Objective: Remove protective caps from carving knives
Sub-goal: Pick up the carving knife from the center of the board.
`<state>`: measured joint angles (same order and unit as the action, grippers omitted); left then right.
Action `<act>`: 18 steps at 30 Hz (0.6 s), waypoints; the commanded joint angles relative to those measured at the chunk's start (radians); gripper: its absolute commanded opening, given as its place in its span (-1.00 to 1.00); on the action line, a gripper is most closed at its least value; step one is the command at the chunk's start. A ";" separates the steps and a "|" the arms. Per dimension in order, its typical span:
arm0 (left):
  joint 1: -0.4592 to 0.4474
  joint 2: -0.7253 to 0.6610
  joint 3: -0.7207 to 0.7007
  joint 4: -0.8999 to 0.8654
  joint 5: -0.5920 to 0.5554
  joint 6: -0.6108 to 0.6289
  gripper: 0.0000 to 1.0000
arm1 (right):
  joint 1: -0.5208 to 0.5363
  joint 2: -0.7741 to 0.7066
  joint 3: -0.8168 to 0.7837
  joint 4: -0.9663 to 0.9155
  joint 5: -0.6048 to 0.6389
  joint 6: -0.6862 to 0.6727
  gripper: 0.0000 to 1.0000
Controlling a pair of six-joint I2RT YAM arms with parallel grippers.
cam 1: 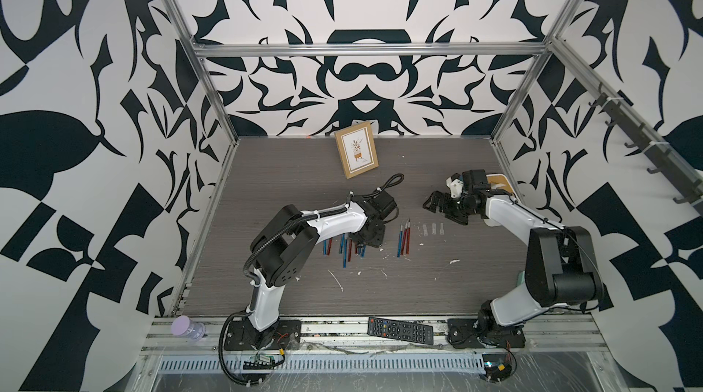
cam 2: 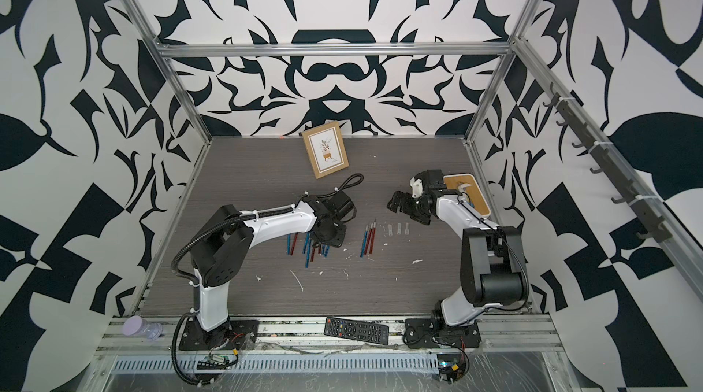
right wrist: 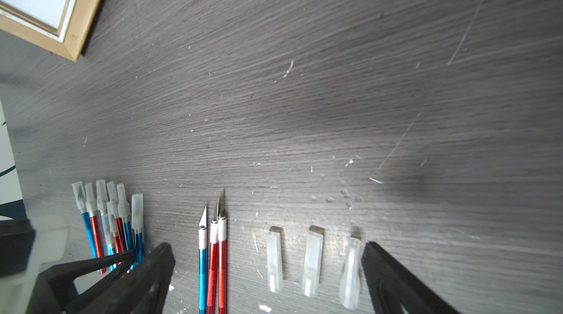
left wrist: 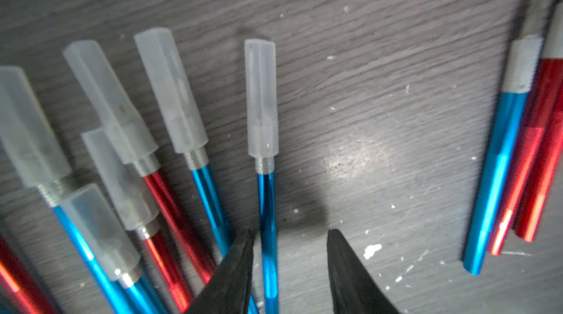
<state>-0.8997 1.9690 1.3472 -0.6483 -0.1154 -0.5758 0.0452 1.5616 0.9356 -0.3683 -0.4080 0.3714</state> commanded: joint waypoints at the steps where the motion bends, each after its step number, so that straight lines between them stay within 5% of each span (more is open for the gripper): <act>1: -0.005 0.018 -0.023 -0.029 -0.012 -0.009 -0.19 | -0.002 0.003 0.000 0.014 -0.012 0.008 0.99; 18: -0.008 0.021 -0.039 -0.021 0.006 -0.022 -0.87 | -0.001 0.006 -0.007 0.023 -0.012 0.013 0.99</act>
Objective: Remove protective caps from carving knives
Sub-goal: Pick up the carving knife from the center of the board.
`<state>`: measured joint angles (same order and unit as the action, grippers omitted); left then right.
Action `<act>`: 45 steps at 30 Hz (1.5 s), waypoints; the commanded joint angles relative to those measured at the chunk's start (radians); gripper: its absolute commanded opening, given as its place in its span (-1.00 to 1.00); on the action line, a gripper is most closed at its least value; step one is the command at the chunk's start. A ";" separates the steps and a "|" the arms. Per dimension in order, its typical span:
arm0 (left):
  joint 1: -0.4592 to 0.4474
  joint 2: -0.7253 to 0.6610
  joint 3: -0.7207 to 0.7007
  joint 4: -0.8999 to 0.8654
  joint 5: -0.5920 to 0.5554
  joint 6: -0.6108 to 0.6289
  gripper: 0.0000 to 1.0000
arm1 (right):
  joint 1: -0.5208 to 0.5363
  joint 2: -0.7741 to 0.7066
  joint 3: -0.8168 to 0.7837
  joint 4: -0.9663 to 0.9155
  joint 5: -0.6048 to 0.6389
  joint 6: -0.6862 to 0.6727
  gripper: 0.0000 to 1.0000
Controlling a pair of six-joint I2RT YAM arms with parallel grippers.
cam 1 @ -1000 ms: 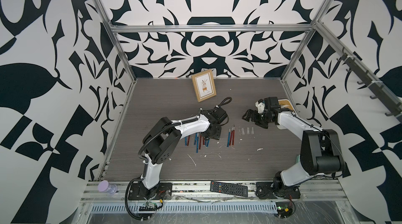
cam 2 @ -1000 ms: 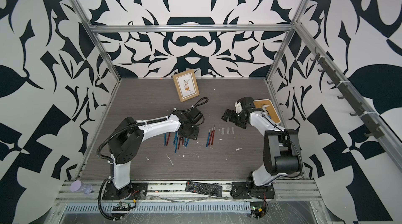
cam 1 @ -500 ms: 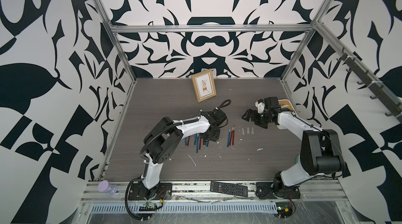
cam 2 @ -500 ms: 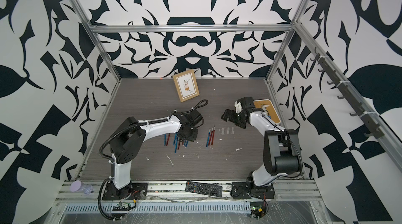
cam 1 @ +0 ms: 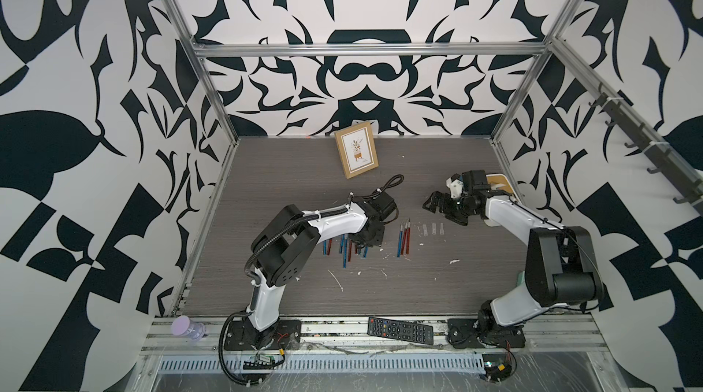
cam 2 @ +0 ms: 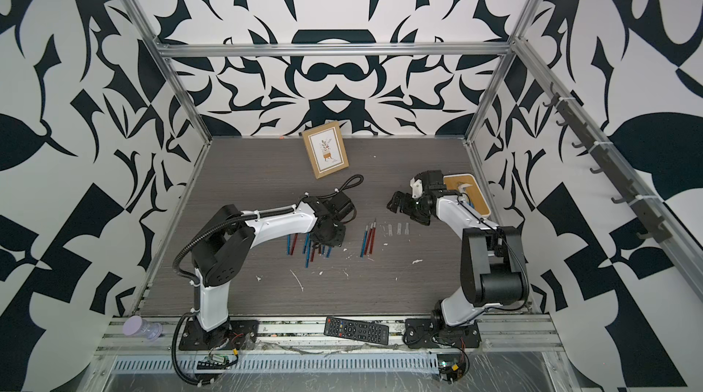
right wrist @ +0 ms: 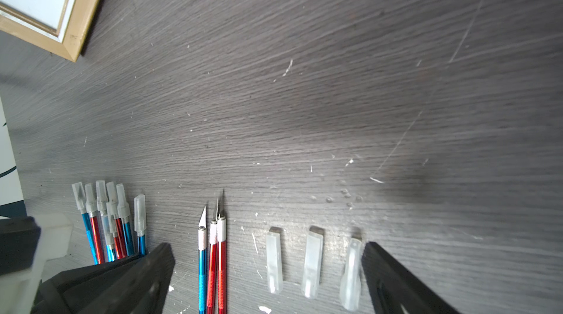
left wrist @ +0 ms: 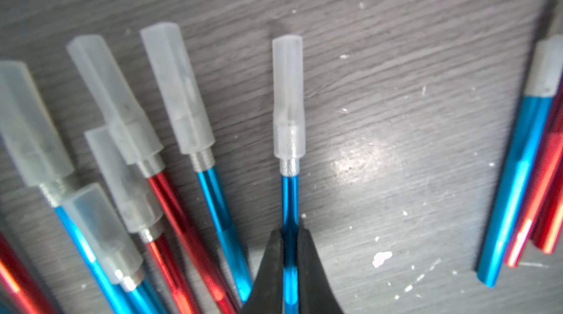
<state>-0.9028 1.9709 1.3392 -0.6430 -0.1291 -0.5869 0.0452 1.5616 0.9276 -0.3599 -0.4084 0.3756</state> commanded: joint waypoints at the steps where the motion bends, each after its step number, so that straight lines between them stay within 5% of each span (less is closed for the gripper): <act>1: -0.005 0.017 -0.031 -0.026 0.020 -0.011 -0.91 | -0.002 0.005 0.000 0.015 -0.012 0.009 0.99; 10: -0.006 -0.037 -0.057 0.048 0.068 0.003 -1.00 | -0.002 -0.006 -0.008 0.025 -0.029 0.017 0.99; 28: 0.055 -0.147 -0.234 0.558 0.522 -0.111 -1.00 | 0.083 -0.020 -0.059 0.157 -0.135 0.109 0.71; 45: 0.069 -0.126 -0.226 0.588 0.554 -0.125 -1.00 | 0.225 0.071 -0.148 0.508 -0.275 0.331 0.08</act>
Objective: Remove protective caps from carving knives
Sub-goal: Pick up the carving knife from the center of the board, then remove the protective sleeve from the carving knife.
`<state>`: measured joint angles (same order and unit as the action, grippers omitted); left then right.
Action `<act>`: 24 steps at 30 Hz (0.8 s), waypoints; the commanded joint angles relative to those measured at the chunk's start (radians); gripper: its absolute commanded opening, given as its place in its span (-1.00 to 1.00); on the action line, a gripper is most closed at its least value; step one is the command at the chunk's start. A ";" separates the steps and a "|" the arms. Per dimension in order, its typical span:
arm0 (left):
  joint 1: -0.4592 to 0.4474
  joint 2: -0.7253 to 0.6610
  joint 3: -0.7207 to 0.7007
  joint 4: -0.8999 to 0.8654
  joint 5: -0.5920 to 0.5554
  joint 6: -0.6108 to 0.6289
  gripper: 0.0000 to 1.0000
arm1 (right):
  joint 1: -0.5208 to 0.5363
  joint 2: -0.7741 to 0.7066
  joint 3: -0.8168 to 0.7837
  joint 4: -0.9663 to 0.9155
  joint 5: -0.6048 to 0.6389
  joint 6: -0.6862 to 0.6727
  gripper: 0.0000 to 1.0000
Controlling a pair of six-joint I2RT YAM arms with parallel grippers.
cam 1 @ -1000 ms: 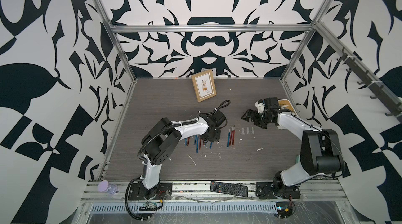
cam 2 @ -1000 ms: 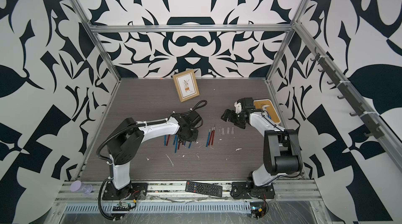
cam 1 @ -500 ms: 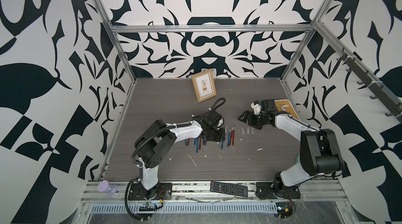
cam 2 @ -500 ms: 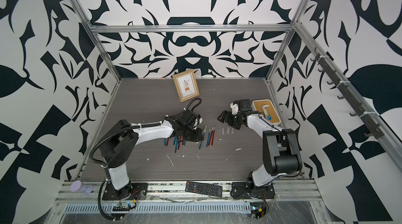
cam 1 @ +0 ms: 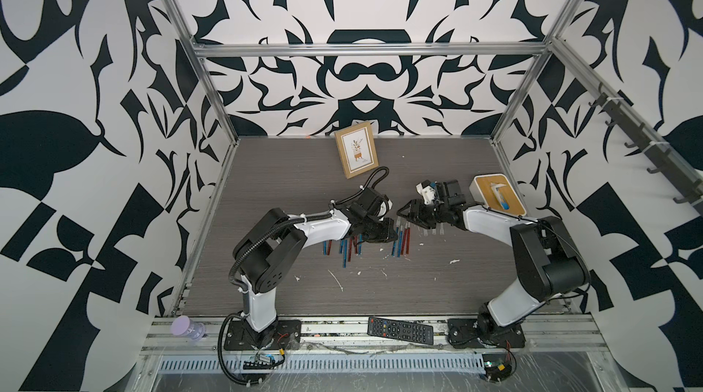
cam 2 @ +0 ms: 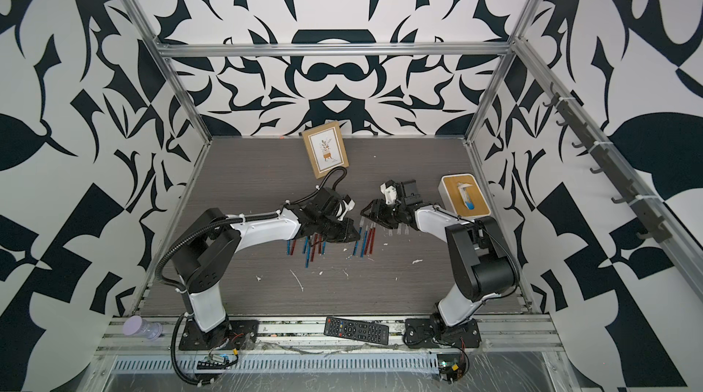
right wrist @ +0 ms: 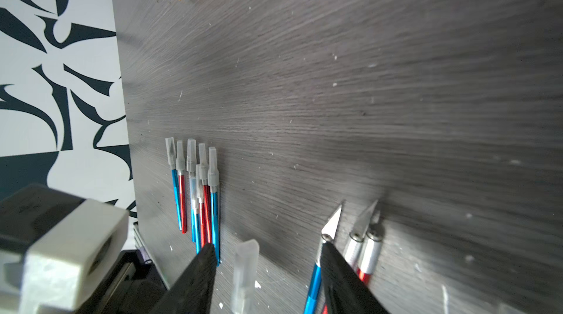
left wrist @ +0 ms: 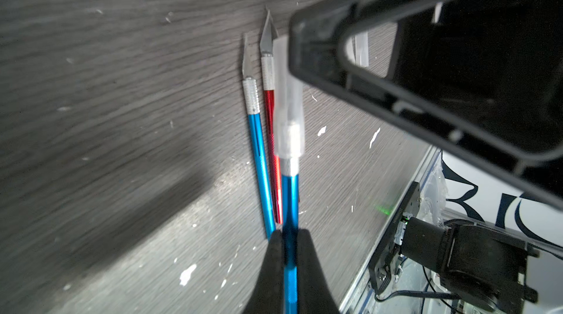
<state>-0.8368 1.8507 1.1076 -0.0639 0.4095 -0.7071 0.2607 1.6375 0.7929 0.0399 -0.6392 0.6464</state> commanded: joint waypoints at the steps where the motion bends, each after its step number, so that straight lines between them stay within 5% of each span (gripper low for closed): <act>1: 0.002 -0.006 0.009 0.004 0.014 -0.002 -1.00 | 0.012 -0.001 -0.019 0.123 -0.048 0.070 0.04; 24: 0.002 0.009 0.039 -0.044 -0.014 0.028 -1.00 | 0.053 0.025 -0.066 0.226 -0.062 0.152 -0.43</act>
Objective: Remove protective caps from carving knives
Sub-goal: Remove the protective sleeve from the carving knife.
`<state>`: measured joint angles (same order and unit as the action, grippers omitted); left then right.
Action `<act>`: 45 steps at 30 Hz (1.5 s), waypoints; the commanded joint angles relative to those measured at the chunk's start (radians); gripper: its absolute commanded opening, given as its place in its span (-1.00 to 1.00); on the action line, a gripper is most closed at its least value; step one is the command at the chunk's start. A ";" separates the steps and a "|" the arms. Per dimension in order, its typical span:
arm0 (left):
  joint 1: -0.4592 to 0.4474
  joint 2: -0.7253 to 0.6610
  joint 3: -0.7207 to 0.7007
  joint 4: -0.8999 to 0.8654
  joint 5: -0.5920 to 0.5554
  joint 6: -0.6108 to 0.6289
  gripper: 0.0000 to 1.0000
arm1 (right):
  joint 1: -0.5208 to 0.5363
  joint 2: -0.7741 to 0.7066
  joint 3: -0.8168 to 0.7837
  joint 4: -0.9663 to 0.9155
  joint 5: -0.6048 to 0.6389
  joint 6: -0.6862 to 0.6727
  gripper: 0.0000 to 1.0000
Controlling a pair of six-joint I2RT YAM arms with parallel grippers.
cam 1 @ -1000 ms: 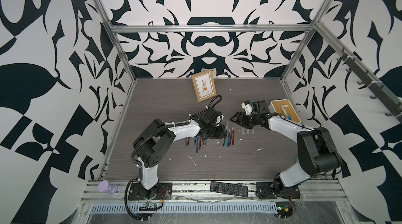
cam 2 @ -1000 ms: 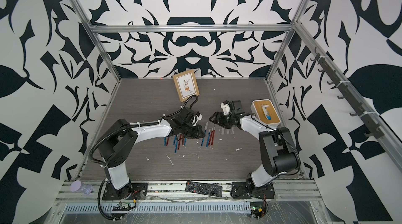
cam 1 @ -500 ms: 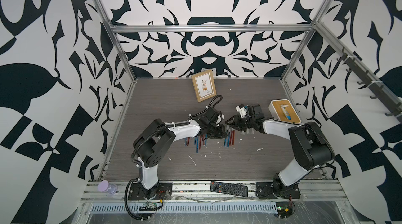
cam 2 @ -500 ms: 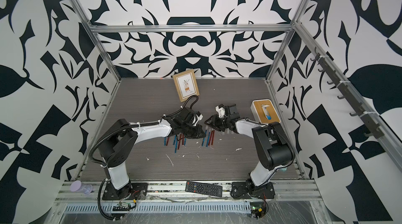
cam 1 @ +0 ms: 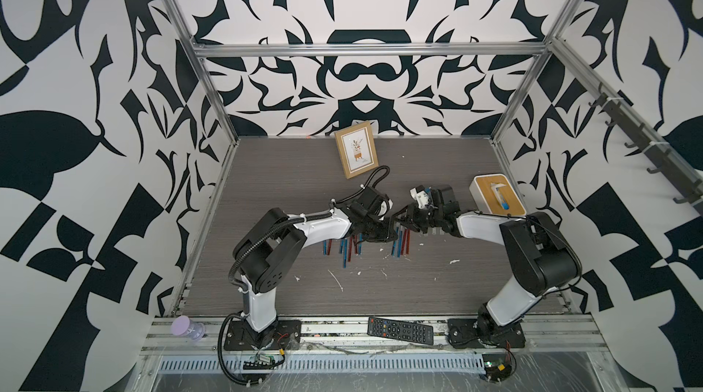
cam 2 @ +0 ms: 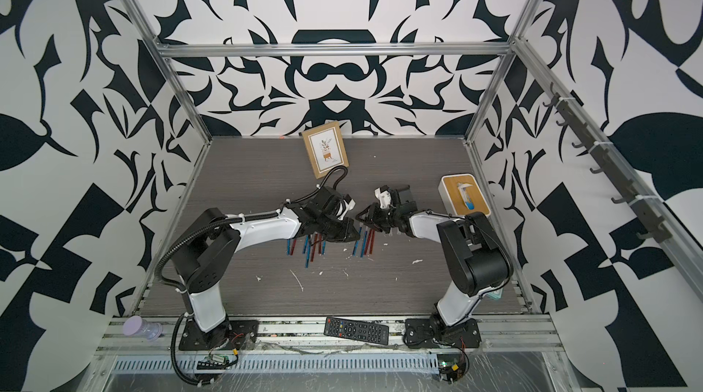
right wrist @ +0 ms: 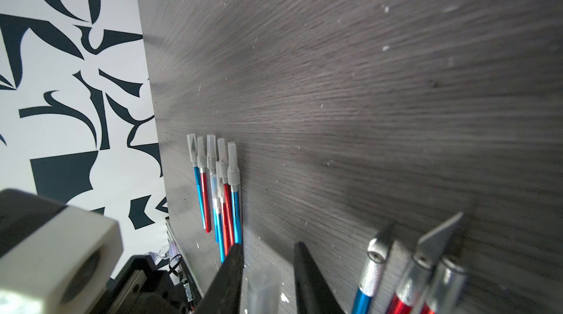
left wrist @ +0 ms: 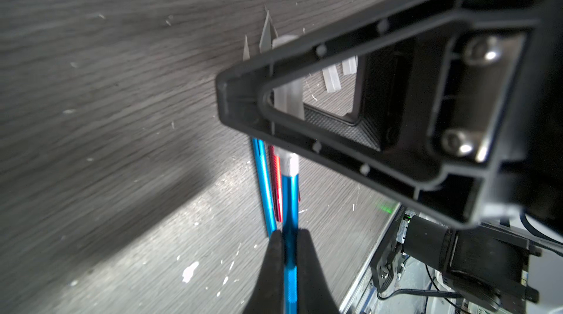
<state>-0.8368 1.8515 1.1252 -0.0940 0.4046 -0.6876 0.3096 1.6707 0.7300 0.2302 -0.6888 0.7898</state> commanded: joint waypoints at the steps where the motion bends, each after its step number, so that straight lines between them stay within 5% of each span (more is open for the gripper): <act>1: 0.003 0.008 0.021 -0.013 -0.010 0.008 -1.00 | 0.006 -0.006 -0.003 0.035 -0.011 0.008 -0.46; 12: 0.002 0.006 0.016 -0.025 -0.021 0.013 -1.00 | 0.005 0.016 -0.003 0.075 -0.012 0.030 -0.76; 45: -0.018 0.013 0.049 -0.136 -0.066 0.077 -1.00 | -0.054 0.085 0.086 0.103 -0.038 0.037 -0.70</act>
<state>-0.8494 1.8526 1.1446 -0.1921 0.3511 -0.6254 0.2649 1.7645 0.7826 0.3119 -0.7143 0.8322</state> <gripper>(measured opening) 0.093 0.151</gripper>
